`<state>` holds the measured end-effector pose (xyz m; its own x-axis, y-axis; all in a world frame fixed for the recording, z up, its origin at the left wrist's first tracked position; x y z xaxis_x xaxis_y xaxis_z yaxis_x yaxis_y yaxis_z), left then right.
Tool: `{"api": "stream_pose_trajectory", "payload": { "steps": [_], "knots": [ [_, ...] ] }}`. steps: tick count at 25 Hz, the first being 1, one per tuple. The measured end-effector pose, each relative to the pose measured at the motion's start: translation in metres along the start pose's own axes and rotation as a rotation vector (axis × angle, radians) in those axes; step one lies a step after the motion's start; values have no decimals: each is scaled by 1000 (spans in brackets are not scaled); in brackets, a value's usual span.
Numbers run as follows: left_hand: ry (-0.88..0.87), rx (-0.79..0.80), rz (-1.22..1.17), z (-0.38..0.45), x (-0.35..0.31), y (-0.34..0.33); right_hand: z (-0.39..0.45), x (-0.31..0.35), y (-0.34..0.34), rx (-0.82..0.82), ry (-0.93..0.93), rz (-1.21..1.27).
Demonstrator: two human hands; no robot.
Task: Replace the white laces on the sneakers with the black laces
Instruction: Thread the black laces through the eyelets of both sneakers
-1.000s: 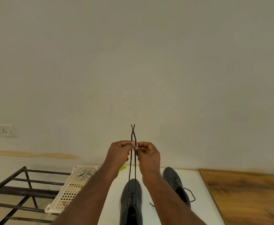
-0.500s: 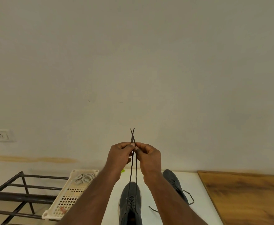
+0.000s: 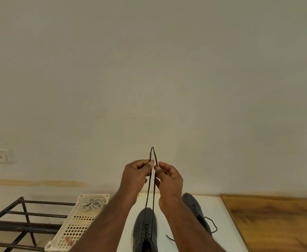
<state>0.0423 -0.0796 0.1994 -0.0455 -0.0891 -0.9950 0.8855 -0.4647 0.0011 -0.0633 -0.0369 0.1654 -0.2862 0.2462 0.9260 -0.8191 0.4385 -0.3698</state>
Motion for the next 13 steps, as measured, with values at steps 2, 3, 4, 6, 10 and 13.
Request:
{"api": "stream_pose_trajectory", "payload": {
  "steps": [2, 3, 4, 6, 10, 13],
  "knots": [
    [1, 11, -13, 0, -1, -4, -2, 0, -2, 6, 13, 2],
    [1, 13, -19, 0, -1, -5, -3, 1, -3, 20, 26, -10],
    [0, 14, -24, 0, -1, -6, -4, 1, -4, 37, 47, -37],
    [-1, 24, -25, 0, 0, -6, -6, 4, -5, 69, 98, -120],
    [-24, 15, 23, 2, 1, -4, -6, 10, -3, 120, 137, -242],
    [-45, 8, 73, 2, 0, -4, -3, 19, 0, 162, 153, -352]
  ]
}}
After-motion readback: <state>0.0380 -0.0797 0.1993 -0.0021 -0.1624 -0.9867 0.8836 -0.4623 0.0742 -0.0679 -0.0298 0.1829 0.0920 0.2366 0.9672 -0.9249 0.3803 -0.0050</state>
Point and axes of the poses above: each hand's wrist, its own z-axis towards the middle knuckle, its own y-axis out of the back of the hand, x = y × z, the point moved 3 cm from there along z, towards the middle knuckle, and after that the axes turned 14 degrees about x, right-handed, at the moved point
